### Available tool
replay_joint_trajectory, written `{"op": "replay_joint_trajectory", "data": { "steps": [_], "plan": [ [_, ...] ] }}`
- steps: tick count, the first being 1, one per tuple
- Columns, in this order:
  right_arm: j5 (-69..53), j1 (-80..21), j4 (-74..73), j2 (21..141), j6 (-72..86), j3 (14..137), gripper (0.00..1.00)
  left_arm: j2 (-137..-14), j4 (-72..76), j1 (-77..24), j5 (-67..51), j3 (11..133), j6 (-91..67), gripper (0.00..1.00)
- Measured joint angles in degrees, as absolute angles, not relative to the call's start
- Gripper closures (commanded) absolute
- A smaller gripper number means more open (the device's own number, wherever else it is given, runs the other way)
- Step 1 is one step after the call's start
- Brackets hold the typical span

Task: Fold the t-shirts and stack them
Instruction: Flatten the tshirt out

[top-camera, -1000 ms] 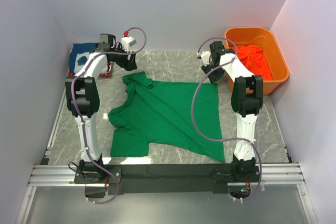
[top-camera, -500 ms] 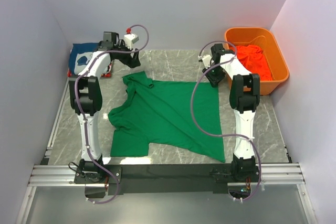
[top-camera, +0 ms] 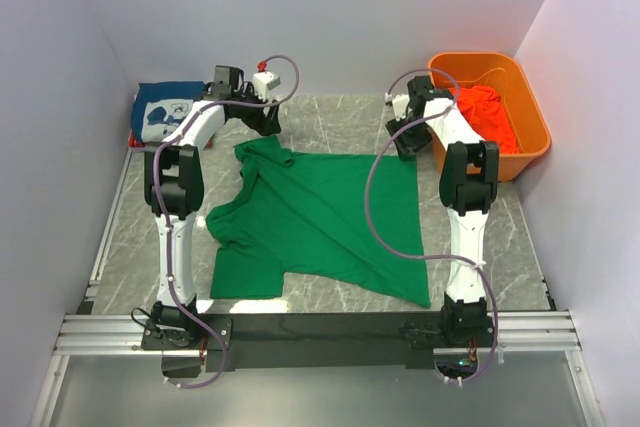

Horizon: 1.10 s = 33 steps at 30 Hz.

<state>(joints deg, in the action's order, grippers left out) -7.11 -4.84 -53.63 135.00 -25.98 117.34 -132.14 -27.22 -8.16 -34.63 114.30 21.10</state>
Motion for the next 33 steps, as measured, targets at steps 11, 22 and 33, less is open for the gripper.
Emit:
{"op": "replay_joint_trajectory", "data": {
  "steps": [11, 22, 33],
  "plan": [
    [-7.7, -3.0, -53.6, 135.5, -21.3, 120.0, 0.45, -132.1, -27.2, -8.2, -34.4, 114.3, 21.1, 0.19],
    [-8.1, -2.6, -55.7, 138.4, -20.0, 120.4, 0.58, -132.2, -27.1, -8.3, -32.0, 114.5, 21.1, 0.18],
    [-8.7, -2.3, -56.4, 138.5, -20.4, 120.5, 1.00, -137.8, -26.8, -8.6, -27.9, 118.3, 21.1, 0.21]
  ]
}}
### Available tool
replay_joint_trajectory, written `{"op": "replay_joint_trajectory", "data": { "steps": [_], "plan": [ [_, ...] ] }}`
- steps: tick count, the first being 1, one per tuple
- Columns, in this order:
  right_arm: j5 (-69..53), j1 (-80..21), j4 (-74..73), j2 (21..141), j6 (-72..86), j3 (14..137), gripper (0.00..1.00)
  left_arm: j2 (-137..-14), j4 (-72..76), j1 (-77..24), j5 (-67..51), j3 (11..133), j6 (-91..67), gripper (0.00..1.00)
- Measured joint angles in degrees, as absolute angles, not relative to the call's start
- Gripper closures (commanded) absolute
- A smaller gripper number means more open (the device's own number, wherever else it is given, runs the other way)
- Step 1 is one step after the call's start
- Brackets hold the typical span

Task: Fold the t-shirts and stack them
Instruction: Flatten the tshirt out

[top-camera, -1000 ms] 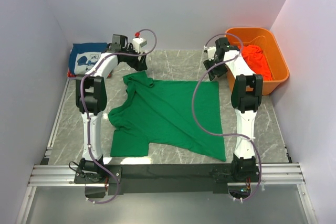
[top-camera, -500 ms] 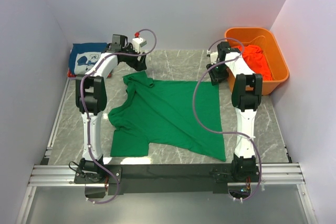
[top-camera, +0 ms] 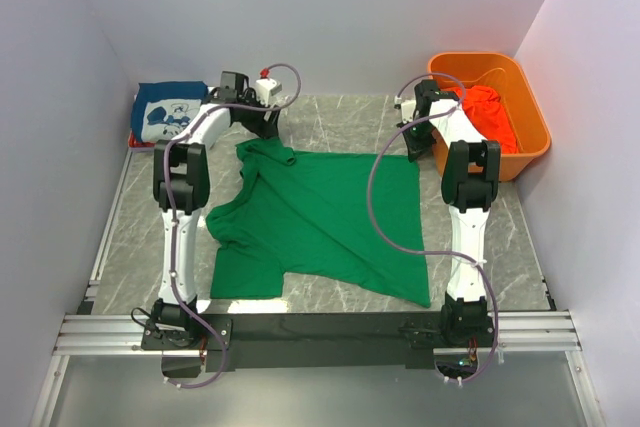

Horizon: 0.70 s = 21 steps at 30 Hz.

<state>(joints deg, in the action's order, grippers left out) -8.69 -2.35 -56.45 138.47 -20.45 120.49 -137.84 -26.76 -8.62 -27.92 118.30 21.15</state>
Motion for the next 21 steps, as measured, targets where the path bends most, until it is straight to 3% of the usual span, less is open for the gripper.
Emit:
{"op": "replay_joint_trajectory", "data": {
  "steps": [6, 9, 12, 13, 16, 21],
  "plan": [
    [-8.8, -2.3, -56.5, 138.5, -20.7, 120.5, 1.00, -141.2, -27.1, -9.7, -24.7, 118.7, 22.3, 0.21],
    [-8.9, -2.3, -56.6, 138.5, -20.9, 120.5, 1.00, -142.0, -27.2, -10.4, -23.6, 120.0, 23.6, 0.26],
    [-8.9, -2.3, -56.6, 138.5, -21.1, 120.5, 1.00, -142.0, -27.5, -10.9, -23.1, 120.0, 24.6, 0.51],
    [-9.0, -2.3, -56.6, 138.5, -21.2, 120.5, 1.00, -142.0, -27.5, -11.1, -22.9, 120.0, 25.0, 0.67],
    [-9.1, -2.3, -56.6, 138.5, -21.7, 120.5, 1.00, -142.0, -27.5, -11.5, -22.3, 120.0, 26.5, 0.96],
    [-9.4, -2.3, -56.7, 138.3, -22.7, 120.5, 1.00, -142.0, -27.3, -11.5, -21.8, 120.1, 27.2, 1.00]
  ]
}}
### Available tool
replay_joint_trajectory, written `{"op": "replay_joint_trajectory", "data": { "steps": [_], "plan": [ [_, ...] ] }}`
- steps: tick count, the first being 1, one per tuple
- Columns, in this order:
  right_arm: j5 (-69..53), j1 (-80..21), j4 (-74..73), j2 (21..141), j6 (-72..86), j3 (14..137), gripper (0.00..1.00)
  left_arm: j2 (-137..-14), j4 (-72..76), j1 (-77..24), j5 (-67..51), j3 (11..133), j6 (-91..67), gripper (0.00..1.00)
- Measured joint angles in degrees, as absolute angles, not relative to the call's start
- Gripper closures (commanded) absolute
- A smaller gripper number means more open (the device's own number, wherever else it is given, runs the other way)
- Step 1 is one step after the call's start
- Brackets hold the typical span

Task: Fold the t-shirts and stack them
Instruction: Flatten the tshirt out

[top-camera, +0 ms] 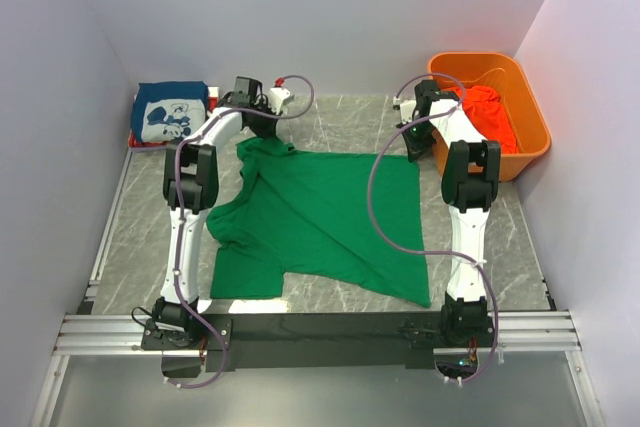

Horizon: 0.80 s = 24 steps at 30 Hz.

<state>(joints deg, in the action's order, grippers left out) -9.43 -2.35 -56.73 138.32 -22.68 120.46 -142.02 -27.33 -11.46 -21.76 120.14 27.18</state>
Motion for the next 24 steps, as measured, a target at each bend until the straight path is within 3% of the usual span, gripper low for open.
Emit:
{"op": "replay_joint_trajectory", "data": {
  "steps": [9, 24],
  "plan": [
    [-9.8, -2.3, -55.8, 133.1, -23.2, 120.5, 1.00, -138.8, -25.4, -4.9, -22.9, 125.8, 19.8, 1.00],
    [-11.7, -2.5, -43.8, 108.7, -19.1, 123.6, 1.00, -110.6, -11.4, 4.5, -29.8, 121.9, 2.3, 1.00]
  ]
}}
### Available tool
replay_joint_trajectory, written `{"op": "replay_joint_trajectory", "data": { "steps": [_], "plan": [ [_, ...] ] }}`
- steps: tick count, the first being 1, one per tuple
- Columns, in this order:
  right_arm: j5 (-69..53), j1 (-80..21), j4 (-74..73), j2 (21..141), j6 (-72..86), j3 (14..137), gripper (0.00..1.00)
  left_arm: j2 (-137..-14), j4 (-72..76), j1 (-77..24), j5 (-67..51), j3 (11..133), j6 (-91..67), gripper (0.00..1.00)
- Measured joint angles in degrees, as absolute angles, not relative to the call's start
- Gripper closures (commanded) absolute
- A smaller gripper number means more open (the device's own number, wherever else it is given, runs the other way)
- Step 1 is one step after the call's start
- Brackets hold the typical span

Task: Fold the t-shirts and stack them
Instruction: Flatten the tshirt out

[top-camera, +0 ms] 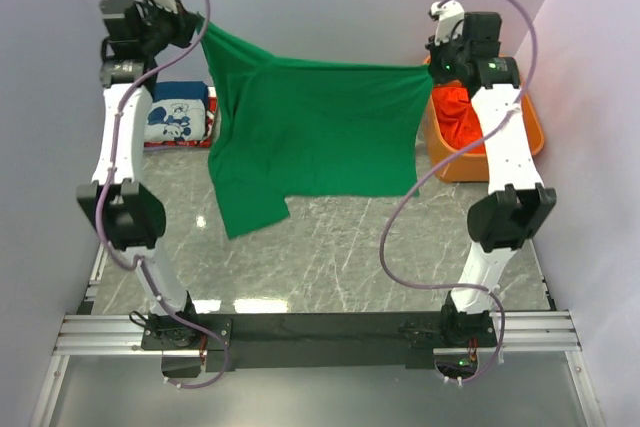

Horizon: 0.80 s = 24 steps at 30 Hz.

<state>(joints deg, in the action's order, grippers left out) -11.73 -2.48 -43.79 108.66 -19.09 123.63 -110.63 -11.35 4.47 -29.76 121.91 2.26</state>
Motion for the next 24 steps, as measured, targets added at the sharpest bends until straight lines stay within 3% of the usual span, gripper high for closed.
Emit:
{"op": "replay_joint_trajectory", "data": {
  "steps": [13, 24],
  "plan": [
    [-16.1, -4.6, -42.2, 86.5, -16.7, 112.3, 1.00, -79.7, -9.3, 6.1, -31.0, 103.5, -2.1, 1.00],
    [-13.2, -4.6, -30.8, 52.6, -15.8, 100.4, 1.00, -51.6, -7.4, 6.6, -23.6, 99.5, -2.8, 1.00]
  ]
}}
